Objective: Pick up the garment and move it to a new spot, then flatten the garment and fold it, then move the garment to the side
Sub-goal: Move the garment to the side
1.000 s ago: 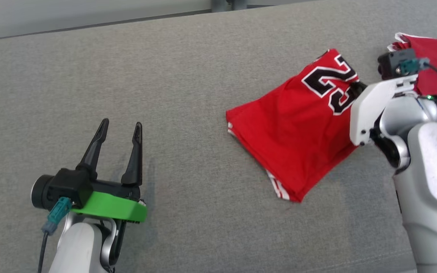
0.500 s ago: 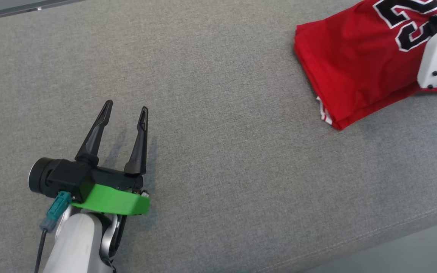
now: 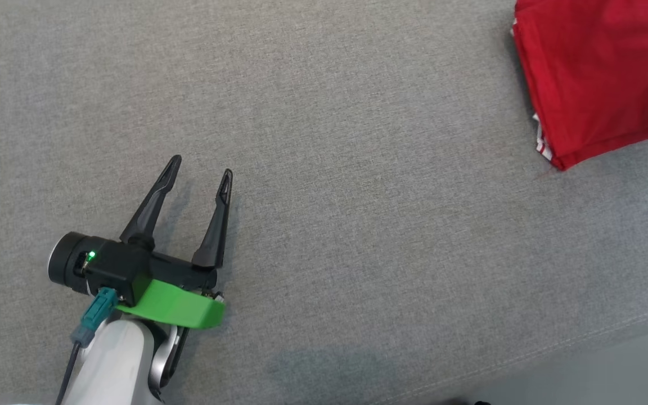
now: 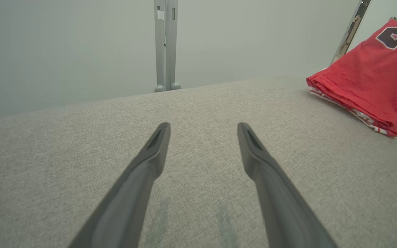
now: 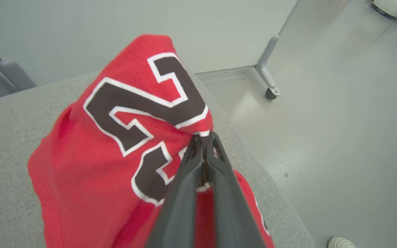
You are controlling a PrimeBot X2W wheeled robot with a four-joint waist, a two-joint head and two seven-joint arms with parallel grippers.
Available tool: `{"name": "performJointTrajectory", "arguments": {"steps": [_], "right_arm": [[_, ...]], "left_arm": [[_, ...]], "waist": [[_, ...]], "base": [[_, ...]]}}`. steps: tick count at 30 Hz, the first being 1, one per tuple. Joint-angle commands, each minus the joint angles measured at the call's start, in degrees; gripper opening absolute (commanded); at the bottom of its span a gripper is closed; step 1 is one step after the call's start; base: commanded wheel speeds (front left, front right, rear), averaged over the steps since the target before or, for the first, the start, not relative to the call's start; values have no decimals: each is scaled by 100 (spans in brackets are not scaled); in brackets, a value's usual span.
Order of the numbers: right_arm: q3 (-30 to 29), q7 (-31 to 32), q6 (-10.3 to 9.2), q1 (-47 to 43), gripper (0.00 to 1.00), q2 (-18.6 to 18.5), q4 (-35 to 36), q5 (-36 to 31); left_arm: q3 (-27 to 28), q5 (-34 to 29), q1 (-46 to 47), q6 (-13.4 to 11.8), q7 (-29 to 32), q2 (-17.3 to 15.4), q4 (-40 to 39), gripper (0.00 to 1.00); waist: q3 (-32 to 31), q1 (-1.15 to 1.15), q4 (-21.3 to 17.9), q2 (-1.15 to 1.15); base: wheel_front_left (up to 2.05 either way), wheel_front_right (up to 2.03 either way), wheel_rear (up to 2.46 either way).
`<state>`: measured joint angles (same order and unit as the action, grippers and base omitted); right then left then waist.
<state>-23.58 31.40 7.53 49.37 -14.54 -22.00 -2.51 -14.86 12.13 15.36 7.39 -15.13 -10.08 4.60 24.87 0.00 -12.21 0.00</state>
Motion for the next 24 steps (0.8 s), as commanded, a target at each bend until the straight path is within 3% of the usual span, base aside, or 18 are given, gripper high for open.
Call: {"name": "performJointTrajectory", "arguments": {"steps": [1,8,20,21,22,23,24], "right_arm": [[-170,-85,-10,87,0,-33,-59,-111],[-1045,-464,-10,304,0,-178,-553,-675],[-1179,-1001,-10,370,0,-745,-1190,-2090],[-1188,-988,-10,319,18,-768,-1223,-2213],[-1182,-1019,-10,288,88,-771,-1252,-2270],[-1216,-1054,-11,264,100,-776,-1263,-2341],[-1229,-1067,-11,222,100,-786,-1291,-2422]], "left_arm": [[-12,-30,79,13,-2,-75,4,100],[-181,-74,193,13,108,-243,-114,100],[-422,-175,454,6,175,-292,-428,100],[-477,-206,477,7,157,-305,-453,100],[-500,-221,496,7,143,-309,-472,100],[-521,-203,496,7,128,-293,-479,100],[-550,-260,522,7,108,-320,-500,100]], "waist": [[121,0,126,0],[499,0,470,0],[1023,0,883,0],[1028,0,898,0],[1026,0,908,0],[1015,0,916,0],[1002,0,923,0]], "base": [[0,0,0],[0,0,0],[0,0,0],[0,0,0],[0,0,0],[0,0,0],[0,0,0]]}}
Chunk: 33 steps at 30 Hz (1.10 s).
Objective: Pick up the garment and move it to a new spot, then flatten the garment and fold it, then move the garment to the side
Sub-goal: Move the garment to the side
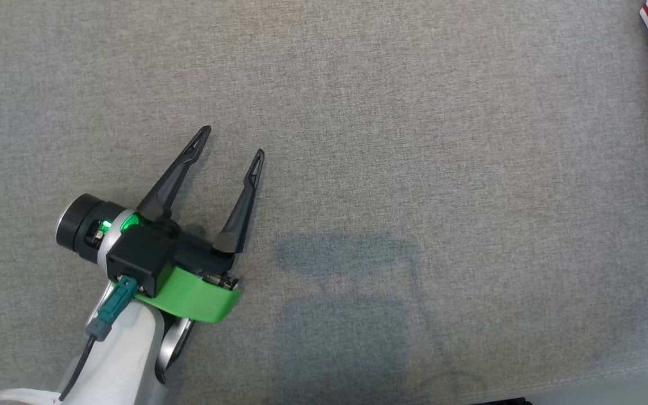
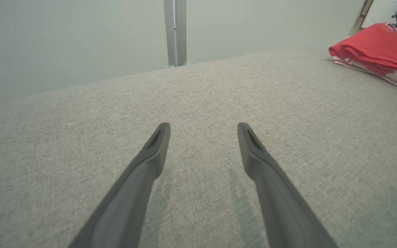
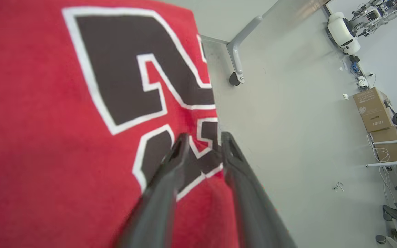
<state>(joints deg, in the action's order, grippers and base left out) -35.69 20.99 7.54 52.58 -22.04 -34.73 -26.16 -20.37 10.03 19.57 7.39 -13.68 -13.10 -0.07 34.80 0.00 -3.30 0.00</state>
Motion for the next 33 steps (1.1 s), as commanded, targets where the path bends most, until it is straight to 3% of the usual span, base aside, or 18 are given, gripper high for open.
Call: {"name": "performJointTrajectory", "arguments": {"steps": [1,5,11,17,25,33], "right_arm": [[-52,-48,-12,-130,100,-27,-47,-98],[46,-440,-11,-293,100,46,-129,-68],[384,-1462,-11,-486,100,172,-169,754],[1219,-2217,-12,-1099,100,468,192,1634],[2242,-2633,-12,-2121,100,603,1037,2281],[2815,-2769,-11,-3033,100,1114,1791,2877]], "left_arm": [[-5,-62,115,-2,-54,-18,-43,100],[157,158,-24,-131,-107,132,-27,100],[483,644,-291,-189,-150,258,108,100],[838,843,-651,-465,-151,388,386,100],[1122,1142,-891,-721,-54,466,946,100],[1376,1184,-1072,-1011,0,324,1362,100]], "waist": [[-20,0,38,0],[-284,0,45,0],[-810,0,33,0],[-1441,0,19,0],[-2152,0,247,0],[-2716,0,529,0]], "base": [[0,0,0],[0,0,0],[0,0,0],[0,0,0],[0,0,0],[0,0,0]]}}
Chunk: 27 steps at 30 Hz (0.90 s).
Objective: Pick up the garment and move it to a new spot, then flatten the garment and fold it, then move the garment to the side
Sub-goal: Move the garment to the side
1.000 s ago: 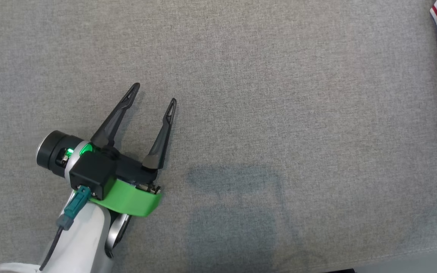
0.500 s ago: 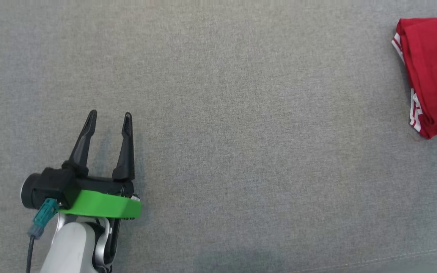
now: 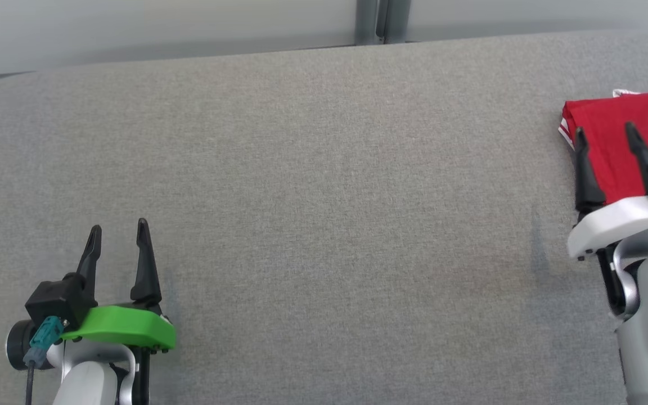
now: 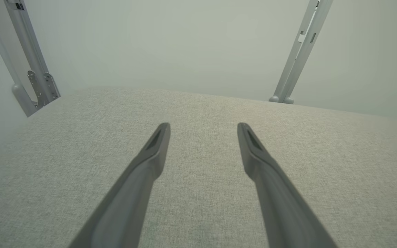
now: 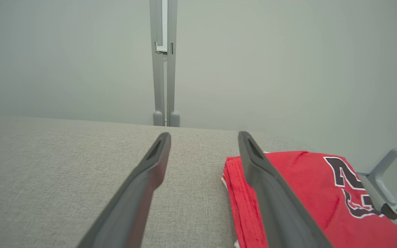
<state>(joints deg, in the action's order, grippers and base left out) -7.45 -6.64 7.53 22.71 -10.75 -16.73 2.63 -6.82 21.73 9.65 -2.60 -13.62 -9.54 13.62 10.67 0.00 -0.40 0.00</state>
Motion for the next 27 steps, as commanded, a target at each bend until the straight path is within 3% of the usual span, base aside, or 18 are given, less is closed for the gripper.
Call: {"name": "performJointTrajectory", "arguments": {"steps": [1,9,15,27], "right_arm": [[36,-17,-10,-135,100,51,50,42],[450,-178,-10,-828,100,424,175,156],[435,-229,-10,-1313,100,678,208,183],[289,-402,-10,-1818,100,779,-7,311]], "left_arm": [[32,33,-101,-2,-10,-48,43,100],[-57,59,-321,112,-44,-98,500,100],[-175,-57,-479,205,-104,-124,690,100],[-182,-368,-680,345,-161,-91,638,100]], "waist": [[-359,0,277,0],[-835,0,544,0],[-1077,0,659,0],[-1186,0,647,0]], "base": [[0,0,0],[0,0,0],[0,0,0],[0,0,0]]}}
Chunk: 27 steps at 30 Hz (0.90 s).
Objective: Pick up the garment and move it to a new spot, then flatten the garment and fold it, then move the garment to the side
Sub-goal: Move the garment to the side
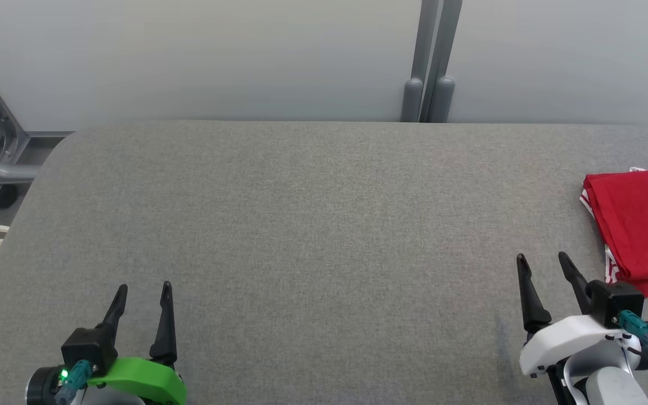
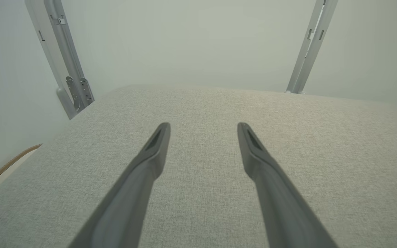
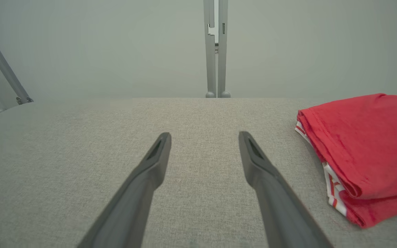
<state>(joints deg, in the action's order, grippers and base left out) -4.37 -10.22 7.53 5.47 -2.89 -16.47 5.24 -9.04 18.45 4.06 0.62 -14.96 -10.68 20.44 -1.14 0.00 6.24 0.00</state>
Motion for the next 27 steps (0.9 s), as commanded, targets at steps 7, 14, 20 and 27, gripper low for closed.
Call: {"name": "performJointTrajectory", "arguments": {"steps": [7,14,20,27], "right_arm": [[1,-76,-10,-110,100,-6,-124,164],[32,-28,-10,-57,100,-5,-149,189],[95,-62,-10,-46,100,-4,-97,241],[136,-32,-10,-41,100,-5,-80,261]], "left_arm": [[165,-110,-221,114,-25,121,-174,100],[278,-215,-295,171,-26,188,-225,100],[369,-284,-306,224,-26,242,-253,100],[419,-362,-320,274,-25,301,-291,100]], "waist": [[31,0,-139,0],[91,0,-174,0],[129,0,-128,0],[166,0,-108,0]], "base": [[0,0,0],[0,0,0],[0,0,0],[0,0,0]]}}
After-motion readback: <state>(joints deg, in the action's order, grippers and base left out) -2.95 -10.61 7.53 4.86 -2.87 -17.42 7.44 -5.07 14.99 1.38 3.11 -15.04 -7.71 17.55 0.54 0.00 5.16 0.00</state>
